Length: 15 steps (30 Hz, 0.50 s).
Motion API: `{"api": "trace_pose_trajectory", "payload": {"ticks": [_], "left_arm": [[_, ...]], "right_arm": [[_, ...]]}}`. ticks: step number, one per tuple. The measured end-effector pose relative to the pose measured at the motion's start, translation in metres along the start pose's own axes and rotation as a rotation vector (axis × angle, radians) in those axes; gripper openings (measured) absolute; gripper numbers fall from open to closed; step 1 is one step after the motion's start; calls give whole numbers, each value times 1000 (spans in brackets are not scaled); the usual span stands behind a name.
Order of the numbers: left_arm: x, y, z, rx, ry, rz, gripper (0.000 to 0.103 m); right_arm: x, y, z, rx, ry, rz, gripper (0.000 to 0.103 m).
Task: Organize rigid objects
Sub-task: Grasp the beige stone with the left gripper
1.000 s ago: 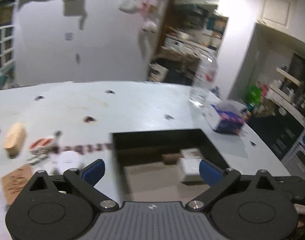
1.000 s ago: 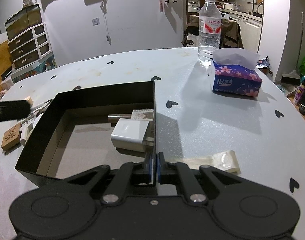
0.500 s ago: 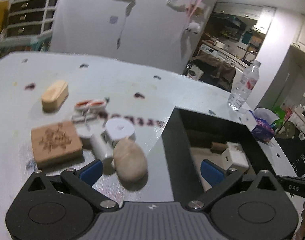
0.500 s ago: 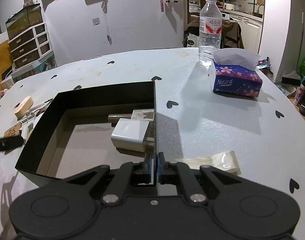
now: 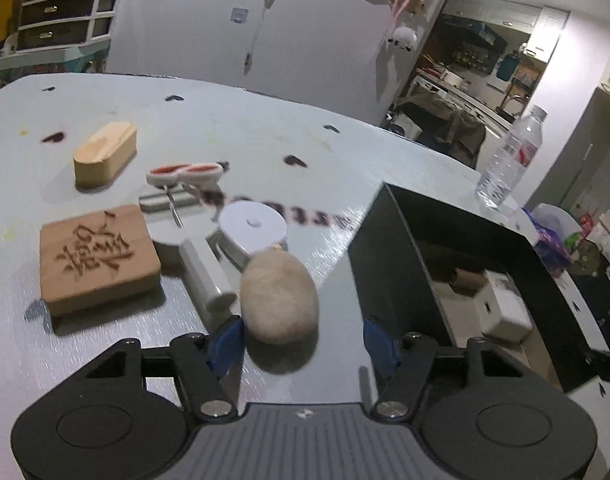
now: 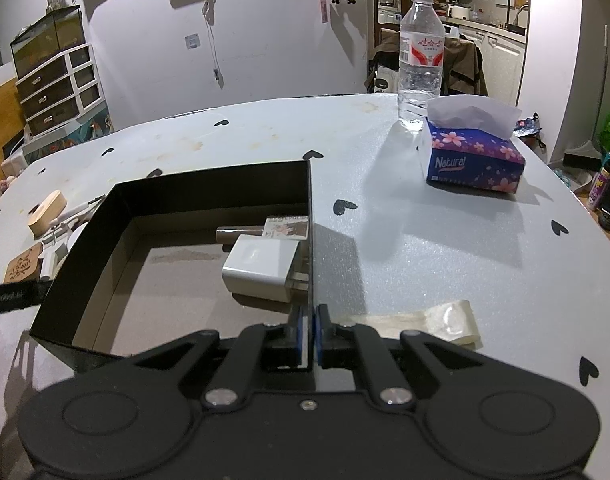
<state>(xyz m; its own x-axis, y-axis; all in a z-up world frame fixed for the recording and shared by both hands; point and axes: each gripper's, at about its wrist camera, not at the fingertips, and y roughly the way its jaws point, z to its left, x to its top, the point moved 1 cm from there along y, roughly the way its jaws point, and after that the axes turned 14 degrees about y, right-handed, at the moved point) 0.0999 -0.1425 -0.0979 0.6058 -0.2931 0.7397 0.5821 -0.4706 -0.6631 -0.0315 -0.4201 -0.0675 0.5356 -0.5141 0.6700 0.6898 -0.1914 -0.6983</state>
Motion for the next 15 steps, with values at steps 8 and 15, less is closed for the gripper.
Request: {"api": "trace_pose_trajectory", "payload": {"ticks": [8, 15], "left_arm": [[12, 12, 5, 62, 54, 0, 57], [20, 26, -1, 81, 173, 2, 56]], "right_arm": [[0, 1, 1, -2, -5, 3, 7], [1, 1, 1, -2, -5, 3, 7]]}}
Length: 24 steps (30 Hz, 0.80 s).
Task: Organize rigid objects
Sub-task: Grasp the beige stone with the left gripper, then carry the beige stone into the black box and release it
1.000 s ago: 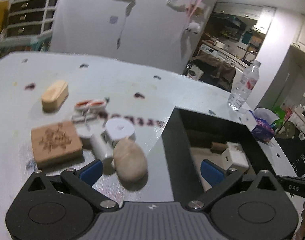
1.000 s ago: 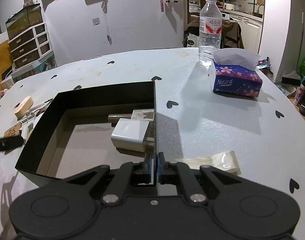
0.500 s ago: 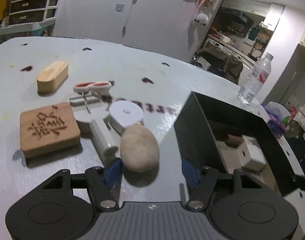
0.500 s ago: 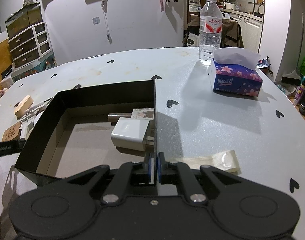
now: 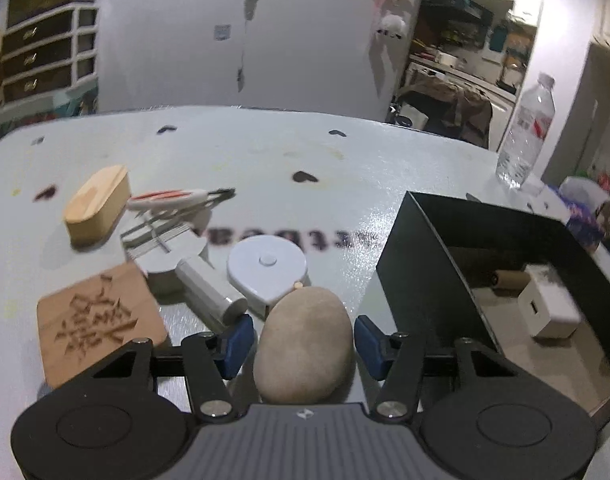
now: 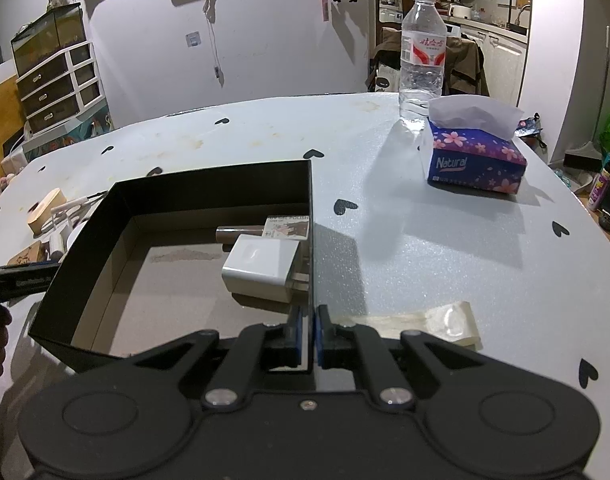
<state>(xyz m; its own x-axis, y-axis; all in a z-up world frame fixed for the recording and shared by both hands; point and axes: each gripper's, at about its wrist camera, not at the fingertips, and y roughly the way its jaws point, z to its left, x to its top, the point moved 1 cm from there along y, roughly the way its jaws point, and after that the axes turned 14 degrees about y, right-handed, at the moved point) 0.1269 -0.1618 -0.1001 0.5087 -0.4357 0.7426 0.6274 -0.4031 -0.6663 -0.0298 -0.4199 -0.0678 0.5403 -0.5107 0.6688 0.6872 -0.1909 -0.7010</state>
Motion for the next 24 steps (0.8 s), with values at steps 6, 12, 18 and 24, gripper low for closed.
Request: {"api": "trace_pose_trajectory", "payload": {"ticks": [6, 12, 18, 24], "left_arm": [[3, 4, -4, -6, 68, 6, 52], [2, 3, -12, 16, 143, 33, 50], [2, -1, -9, 13, 114, 50, 50], [11, -25, -8, 5, 58, 7, 50]], "right_arm": [[0, 1, 0, -2, -1, 2, 7], [1, 1, 1, -3, -2, 3, 7], [1, 1, 1, -2, -1, 3, 7], [1, 2, 0, -4, -4, 3, 7]]}}
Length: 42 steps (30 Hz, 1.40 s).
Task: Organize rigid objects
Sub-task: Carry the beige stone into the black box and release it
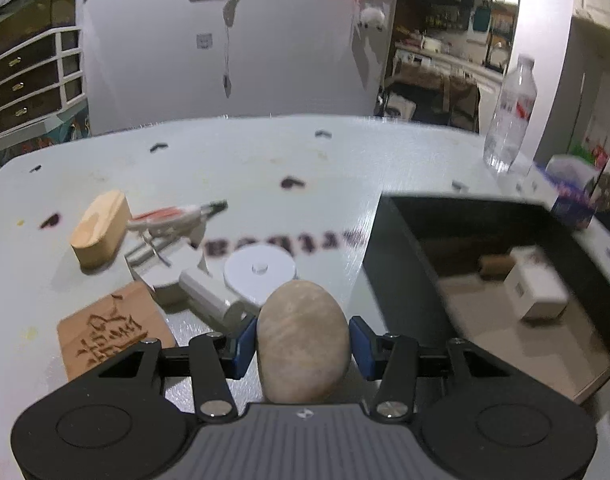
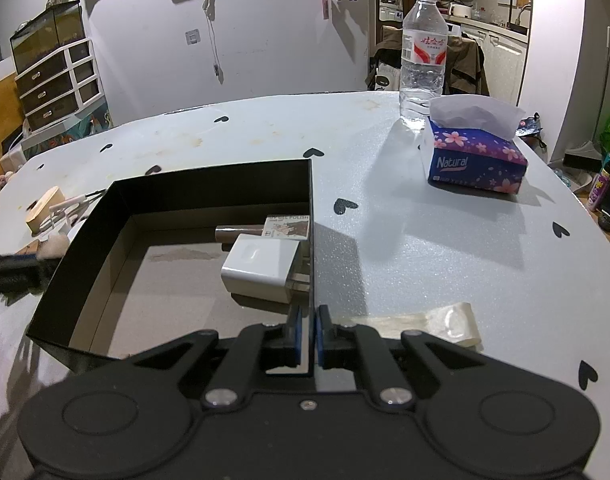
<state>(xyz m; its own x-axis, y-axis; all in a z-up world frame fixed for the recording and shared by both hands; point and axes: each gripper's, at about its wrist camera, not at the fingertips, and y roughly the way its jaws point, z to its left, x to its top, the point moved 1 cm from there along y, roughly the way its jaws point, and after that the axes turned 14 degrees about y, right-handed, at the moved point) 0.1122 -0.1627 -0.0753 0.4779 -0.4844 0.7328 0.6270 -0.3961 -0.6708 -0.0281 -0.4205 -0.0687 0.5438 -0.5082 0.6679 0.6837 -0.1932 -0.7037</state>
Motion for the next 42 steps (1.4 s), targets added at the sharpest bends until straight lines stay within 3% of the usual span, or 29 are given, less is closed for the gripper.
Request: {"api": "trace_pose_trajectory", "payload": {"ticks": [7, 11, 23, 32, 34, 42], "left_arm": [[31, -33, -8, -75, -100, -89, 50], [47, -37, -30, -130, -59, -111, 50], [66, 14, -100, -302, 33, 20, 50], [61, 53, -113, -286, 70, 111, 50], [63, 54, -112, -283, 73, 93, 43], [76, 43, -112, -288, 89, 3, 42]], "right_arm": [[0, 0, 0, -1, -1, 0, 7], [0, 0, 0, -1, -1, 1, 7], [1, 1, 0, -1, -3, 6, 7], [2, 1, 0, 3, -2, 6, 7], [1, 0, 1, 1, -4, 6, 8], [1, 0, 1, 0, -5, 6, 8]]}}
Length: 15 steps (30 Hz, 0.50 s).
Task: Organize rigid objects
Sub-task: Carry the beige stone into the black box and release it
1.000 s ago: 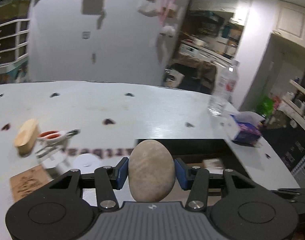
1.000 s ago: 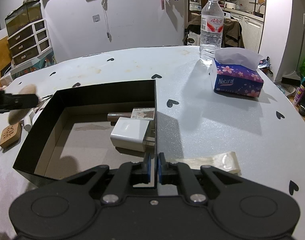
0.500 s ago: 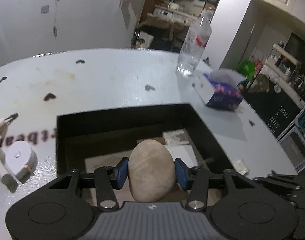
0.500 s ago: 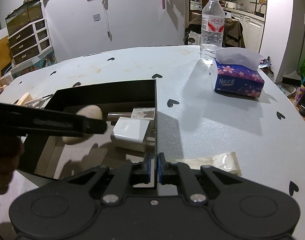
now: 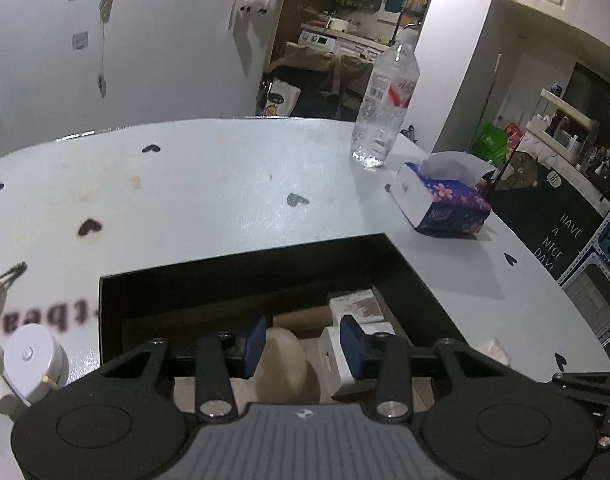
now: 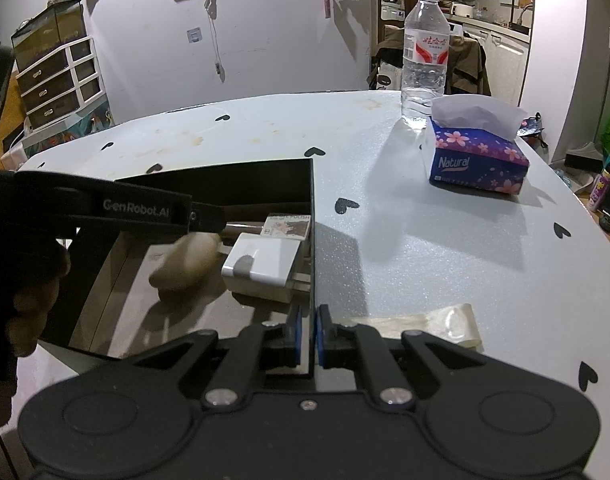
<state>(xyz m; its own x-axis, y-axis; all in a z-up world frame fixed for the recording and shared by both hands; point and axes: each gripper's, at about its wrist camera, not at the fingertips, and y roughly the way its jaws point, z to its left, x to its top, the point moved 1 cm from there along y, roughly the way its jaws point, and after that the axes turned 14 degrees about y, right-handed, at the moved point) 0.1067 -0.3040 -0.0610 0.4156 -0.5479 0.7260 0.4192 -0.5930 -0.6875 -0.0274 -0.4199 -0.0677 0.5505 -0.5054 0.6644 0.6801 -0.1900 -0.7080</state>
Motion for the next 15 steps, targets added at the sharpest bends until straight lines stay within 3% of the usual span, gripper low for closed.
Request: {"api": "trace_pose_trajectory", "payload": {"ticks": [8, 15], "left_arm": [[-2, -4, 1, 3, -4, 11, 44], [-8, -12, 0, 2, -10, 19, 54]], "right_arm": [[0, 0, 0, 0, 2, 0, 8], [0, 0, 0, 0, 3, 0, 8]]}}
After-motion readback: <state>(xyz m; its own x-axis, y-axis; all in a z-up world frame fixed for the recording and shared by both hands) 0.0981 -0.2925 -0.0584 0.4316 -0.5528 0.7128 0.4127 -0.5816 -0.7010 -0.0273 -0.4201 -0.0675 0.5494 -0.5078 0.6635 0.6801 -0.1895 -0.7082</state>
